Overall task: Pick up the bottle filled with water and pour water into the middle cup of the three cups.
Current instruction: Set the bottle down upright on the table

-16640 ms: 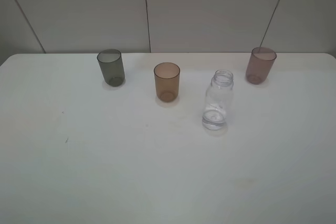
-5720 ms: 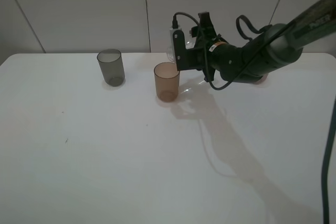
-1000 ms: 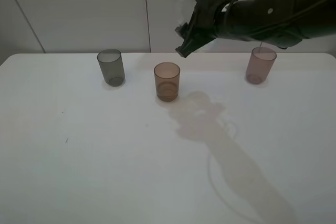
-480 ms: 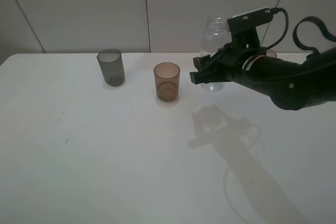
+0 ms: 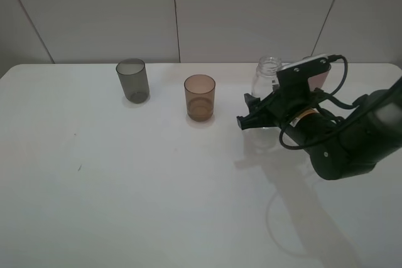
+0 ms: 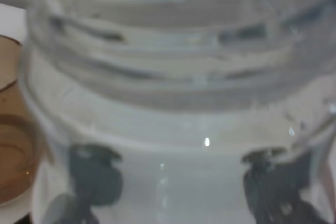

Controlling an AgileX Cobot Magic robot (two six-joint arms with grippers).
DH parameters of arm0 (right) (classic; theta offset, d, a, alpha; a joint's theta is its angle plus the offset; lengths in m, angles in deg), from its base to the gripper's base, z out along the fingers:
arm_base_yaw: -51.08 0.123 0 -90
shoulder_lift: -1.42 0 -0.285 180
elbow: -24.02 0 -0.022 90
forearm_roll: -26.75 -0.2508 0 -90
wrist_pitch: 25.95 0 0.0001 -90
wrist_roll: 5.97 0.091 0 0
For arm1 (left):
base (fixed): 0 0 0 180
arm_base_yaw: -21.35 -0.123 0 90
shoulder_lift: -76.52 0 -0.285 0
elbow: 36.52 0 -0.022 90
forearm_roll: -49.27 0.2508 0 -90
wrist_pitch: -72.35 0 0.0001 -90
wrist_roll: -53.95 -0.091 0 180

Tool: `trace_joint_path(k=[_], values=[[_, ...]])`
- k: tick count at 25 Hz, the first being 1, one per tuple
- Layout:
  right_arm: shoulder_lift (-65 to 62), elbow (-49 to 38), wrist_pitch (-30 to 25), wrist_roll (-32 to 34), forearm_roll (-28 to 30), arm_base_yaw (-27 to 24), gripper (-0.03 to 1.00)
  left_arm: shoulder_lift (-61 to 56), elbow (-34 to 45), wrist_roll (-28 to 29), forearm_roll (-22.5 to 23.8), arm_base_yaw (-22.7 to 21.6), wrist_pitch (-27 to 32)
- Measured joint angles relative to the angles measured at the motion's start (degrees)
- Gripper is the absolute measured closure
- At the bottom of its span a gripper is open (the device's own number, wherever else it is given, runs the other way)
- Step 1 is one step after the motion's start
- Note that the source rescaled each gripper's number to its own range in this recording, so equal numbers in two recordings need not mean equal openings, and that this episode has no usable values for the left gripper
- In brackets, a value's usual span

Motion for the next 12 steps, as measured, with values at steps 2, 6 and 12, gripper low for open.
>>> trace_joint_path(k=[2,6,12], values=[[2.0,0.0,2.3,1.3,0.7,0.0,0.96,0.0,0.0,0.0,0.0,0.0,0.0],[4.3,0.1,4.1,3.2,0.5,0.0,0.96,0.0,0.0,0.0,0.0,0.0,0.0],[5.2,0.1,4.2,3.5,-0.3,0.0,0.92,0.0,0.0,0.0,0.0,0.0,0.0]])
